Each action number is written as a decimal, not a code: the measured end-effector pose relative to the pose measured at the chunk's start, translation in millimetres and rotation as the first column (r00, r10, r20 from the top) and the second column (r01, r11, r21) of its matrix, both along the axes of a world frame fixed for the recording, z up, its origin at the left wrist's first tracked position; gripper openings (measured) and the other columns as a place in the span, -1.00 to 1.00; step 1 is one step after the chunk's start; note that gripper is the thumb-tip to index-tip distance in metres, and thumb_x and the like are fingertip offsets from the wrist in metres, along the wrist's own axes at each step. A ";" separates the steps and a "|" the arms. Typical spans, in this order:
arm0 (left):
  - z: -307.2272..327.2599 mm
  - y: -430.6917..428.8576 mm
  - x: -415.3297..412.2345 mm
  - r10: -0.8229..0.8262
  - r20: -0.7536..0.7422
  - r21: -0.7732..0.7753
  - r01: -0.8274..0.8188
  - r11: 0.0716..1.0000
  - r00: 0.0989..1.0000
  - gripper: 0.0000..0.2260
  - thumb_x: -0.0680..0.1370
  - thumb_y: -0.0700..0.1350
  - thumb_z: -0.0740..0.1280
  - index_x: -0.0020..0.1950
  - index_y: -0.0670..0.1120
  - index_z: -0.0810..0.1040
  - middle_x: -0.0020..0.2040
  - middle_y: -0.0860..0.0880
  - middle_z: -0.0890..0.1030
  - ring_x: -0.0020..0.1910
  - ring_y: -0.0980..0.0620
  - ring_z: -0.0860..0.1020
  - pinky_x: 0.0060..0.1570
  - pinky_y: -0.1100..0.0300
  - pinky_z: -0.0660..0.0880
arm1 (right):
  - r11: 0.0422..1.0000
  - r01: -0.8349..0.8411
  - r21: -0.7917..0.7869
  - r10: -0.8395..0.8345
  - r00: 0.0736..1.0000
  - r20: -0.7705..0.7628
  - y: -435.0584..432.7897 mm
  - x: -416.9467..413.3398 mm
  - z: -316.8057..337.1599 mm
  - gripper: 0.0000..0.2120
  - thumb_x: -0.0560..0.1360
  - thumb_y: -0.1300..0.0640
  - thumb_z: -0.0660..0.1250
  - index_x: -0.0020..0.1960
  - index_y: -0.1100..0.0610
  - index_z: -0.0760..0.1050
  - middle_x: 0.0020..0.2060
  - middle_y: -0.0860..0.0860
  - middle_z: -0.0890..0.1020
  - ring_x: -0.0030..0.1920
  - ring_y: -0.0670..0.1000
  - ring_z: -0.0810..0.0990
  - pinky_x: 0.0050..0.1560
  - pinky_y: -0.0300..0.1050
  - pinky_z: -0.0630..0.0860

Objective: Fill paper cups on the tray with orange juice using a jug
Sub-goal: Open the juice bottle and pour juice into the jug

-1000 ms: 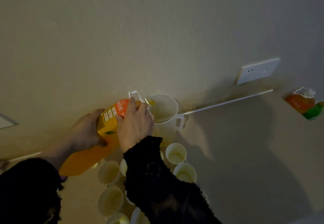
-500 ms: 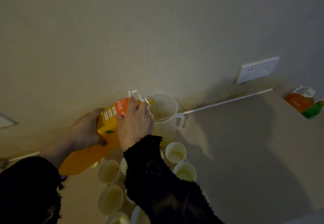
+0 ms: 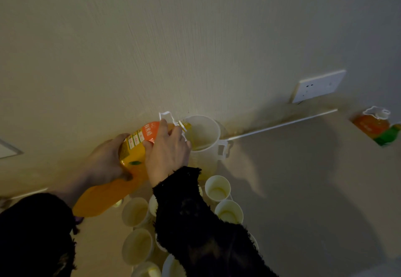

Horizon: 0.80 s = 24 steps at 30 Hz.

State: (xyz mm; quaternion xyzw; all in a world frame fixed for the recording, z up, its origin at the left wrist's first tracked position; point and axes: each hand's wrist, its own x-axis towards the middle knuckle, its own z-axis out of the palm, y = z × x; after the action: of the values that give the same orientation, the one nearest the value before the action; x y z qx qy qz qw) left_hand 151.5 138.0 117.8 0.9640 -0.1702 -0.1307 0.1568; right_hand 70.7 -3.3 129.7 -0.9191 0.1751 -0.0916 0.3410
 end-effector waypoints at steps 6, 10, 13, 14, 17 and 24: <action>0.8 -0.5 -1.7 0.001 -0.018 0.009 -0.001 1.000 1.000 0.02 0.09 -0.18 0.66 0.46 -0.03 0.24 0.23 -0.11 0.49 0.17 -0.13 0.46 0.14 0.01 0.45 | 1.000 -0.002 0.007 0.002 1.000 -0.010 0.0 -0.9 -1.6 -0.40 0.58 -0.09 0.20 0.50 0.09 0.07 0.31 0.15 0.34 0.26 0.15 0.41 0.28 0.06 0.26; 0.1 1.0 -2.0 0.000 -0.017 0.007 0.000 1.000 1.000 0.02 0.07 -0.18 0.66 0.45 -0.03 0.26 0.21 -0.09 0.51 0.16 -0.13 0.47 0.12 0.00 0.47 | 1.000 -0.013 0.002 0.013 1.000 -0.020 0.5 -1.7 -2.1 -0.38 0.58 -0.10 0.20 0.51 0.09 0.05 0.32 0.15 0.33 0.26 0.16 0.41 0.29 0.07 0.25; -0.1 2.2 -1.5 0.003 -0.029 0.003 -0.003 1.000 1.000 0.04 0.05 -0.16 0.66 0.45 -0.02 0.25 0.21 -0.08 0.52 0.15 -0.13 0.48 0.13 -0.04 0.48 | 1.000 -0.013 0.012 0.014 1.000 -0.024 0.0 -1.0 -1.9 -0.39 0.58 -0.10 0.20 0.51 0.09 0.05 0.33 0.15 0.32 0.27 0.15 0.40 0.29 0.07 0.24; 0.0 2.0 -1.5 0.001 -0.027 0.010 -0.001 1.000 1.000 0.04 0.05 -0.16 0.66 0.45 -0.02 0.25 0.22 -0.09 0.51 0.16 -0.13 0.48 0.14 -0.04 0.48 | 1.000 -0.015 0.009 0.015 1.000 -0.025 -0.4 -1.0 -1.8 -0.39 0.58 -0.10 0.20 0.51 0.09 0.05 0.33 0.15 0.32 0.28 0.15 0.40 0.30 0.07 0.24; 0.6 0.9 -1.9 -0.003 -0.015 0.021 0.003 1.000 1.000 0.04 0.06 -0.16 0.66 0.46 -0.03 0.24 0.22 -0.10 0.51 0.16 -0.13 0.47 0.14 -0.03 0.47 | 1.000 -0.017 0.001 0.017 0.999 -0.028 -1.0 -0.9 -1.6 -0.39 0.58 -0.10 0.20 0.50 0.10 0.06 0.33 0.15 0.31 0.27 0.16 0.40 0.31 0.08 0.24; 1.1 -1.4 -4.6 0.015 -0.025 0.017 -0.015 1.000 1.000 0.01 0.10 -0.19 0.66 0.46 -0.03 0.23 0.24 -0.10 0.49 0.18 -0.13 0.46 0.14 0.02 0.44 | 1.000 -0.012 0.010 0.012 0.999 -0.032 -0.7 -0.3 -2.3 -0.39 0.58 -0.10 0.20 0.51 0.09 0.06 0.34 0.16 0.32 0.26 0.16 0.41 0.31 0.09 0.24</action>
State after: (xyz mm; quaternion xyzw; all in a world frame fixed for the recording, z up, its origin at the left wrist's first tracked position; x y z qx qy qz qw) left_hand 146.9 136.6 118.8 0.9649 -0.1599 -0.1431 0.1517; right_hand 70.4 -4.0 127.5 -0.9198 0.1754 -0.0741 0.3431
